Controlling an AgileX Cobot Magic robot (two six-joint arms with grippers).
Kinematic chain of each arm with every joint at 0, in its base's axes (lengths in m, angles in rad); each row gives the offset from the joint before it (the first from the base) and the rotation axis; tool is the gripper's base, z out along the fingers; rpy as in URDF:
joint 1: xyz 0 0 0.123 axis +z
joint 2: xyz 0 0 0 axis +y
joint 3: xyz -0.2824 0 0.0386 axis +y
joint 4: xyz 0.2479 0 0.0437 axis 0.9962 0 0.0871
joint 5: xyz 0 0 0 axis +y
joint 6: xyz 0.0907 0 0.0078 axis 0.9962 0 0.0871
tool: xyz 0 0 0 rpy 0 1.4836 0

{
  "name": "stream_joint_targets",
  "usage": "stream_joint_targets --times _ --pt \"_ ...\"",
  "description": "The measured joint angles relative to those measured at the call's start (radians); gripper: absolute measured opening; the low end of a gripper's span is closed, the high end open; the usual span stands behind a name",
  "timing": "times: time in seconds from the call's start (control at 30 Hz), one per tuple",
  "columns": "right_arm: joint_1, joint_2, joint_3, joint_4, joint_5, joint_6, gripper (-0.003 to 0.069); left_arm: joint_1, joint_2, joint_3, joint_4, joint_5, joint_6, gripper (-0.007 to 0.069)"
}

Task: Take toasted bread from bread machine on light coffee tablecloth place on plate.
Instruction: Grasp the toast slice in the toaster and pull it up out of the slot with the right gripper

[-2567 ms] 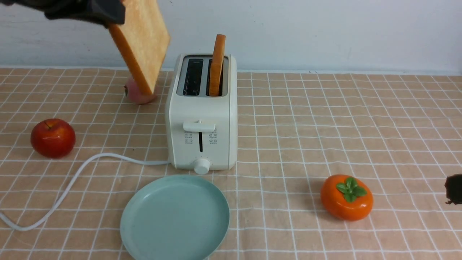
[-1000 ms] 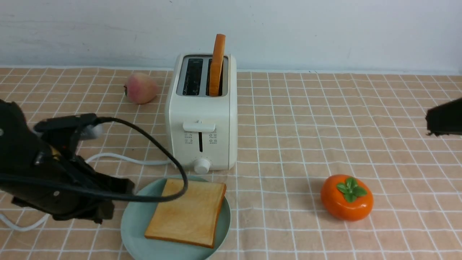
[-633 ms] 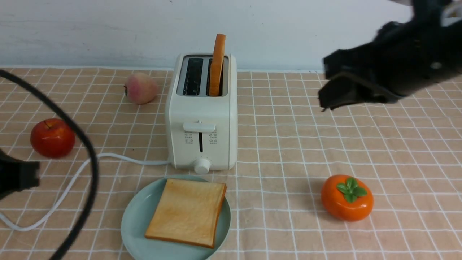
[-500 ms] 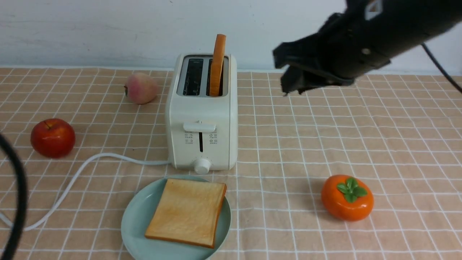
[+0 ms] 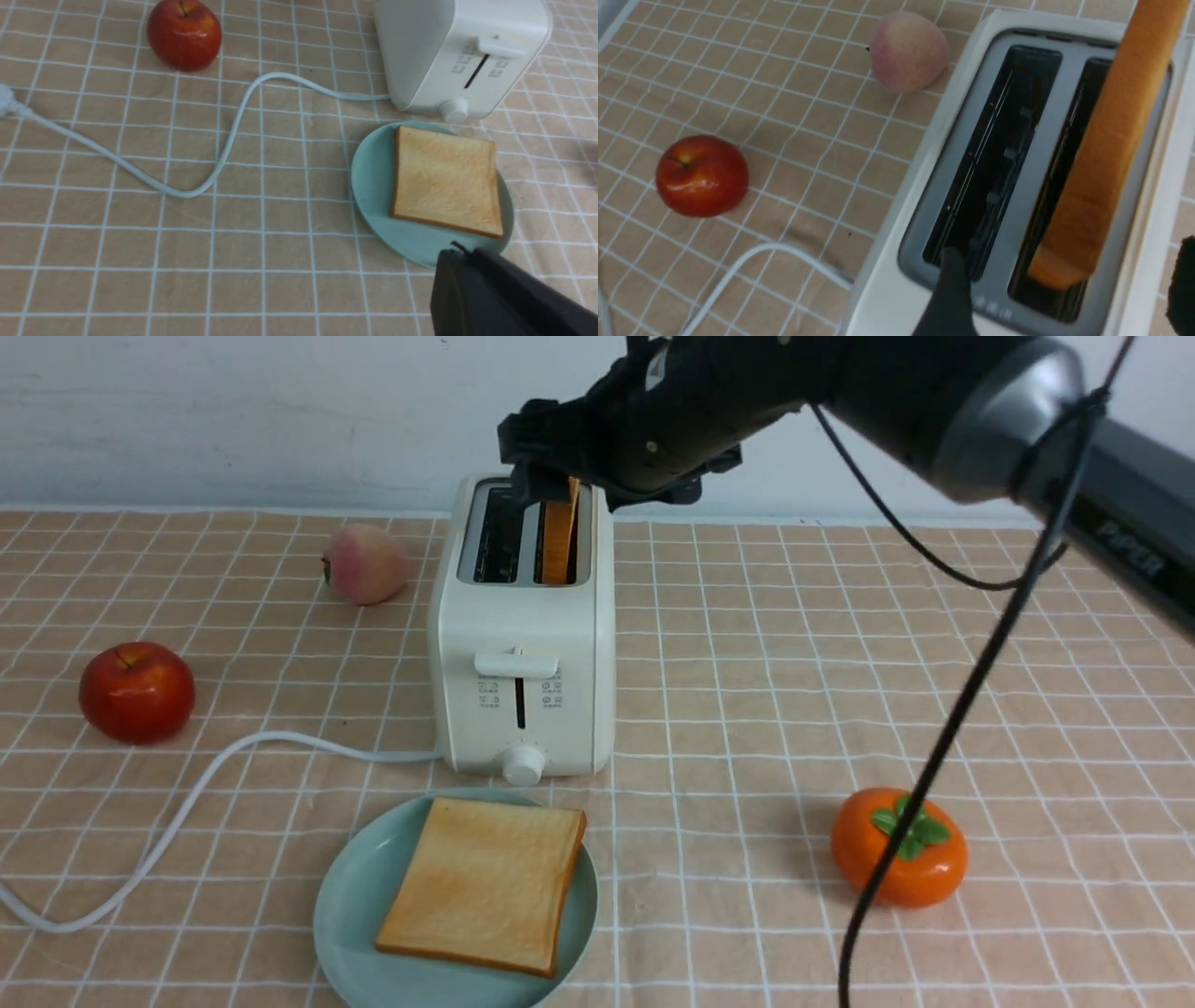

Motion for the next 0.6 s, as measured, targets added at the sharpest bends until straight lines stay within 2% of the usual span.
stream_joint_targets --times 0.1,0.17,0.2,0.23,0.27,0.33,0.47,0.6 --pt "0.0 0.044 -0.008 -0.067 -0.036 0.018 0.0495 0.0 0.0 0.0 0.018 0.015 0.0 -0.0014" --pt "0.0 0.061 -0.008 -0.108 -0.054 0.049 0.0399 0.0 0.0 0.0 0.035 0.02 0.0 -0.0014" --pt "0.0 0.062 -0.008 -0.116 -0.056 0.053 0.0376 0.0 0.0 0.0 0.038 0.02 0.0 -0.0014" --pt "0.0 0.063 -0.008 -0.133 -0.058 0.06 0.0325 0.0 0.0 0.0 0.044 0.02 0.0 -0.0014" --pt "0.0 0.062 -0.012 -0.139 -0.061 0.068 0.0208 0.0 0.0 0.0 0.051 0.02 0.0 -0.0014" --pt "0.0 0.053 -0.015 -0.139 -0.062 0.071 0.0097 0.0 0.0 0.0 0.052 0.02 0.0 -0.0014" --pt "0.0 -0.002 -0.021 -0.147 -0.054 0.071 0.0106 0.0 0.0 0.0 0.054 0.02 0.0 -0.0014" --pt "0.0 -0.148 -0.048 -0.135 0.041 0.061 0.0106 0.0 0.0 0.0 0.054 0.02 0.0 -0.0014"
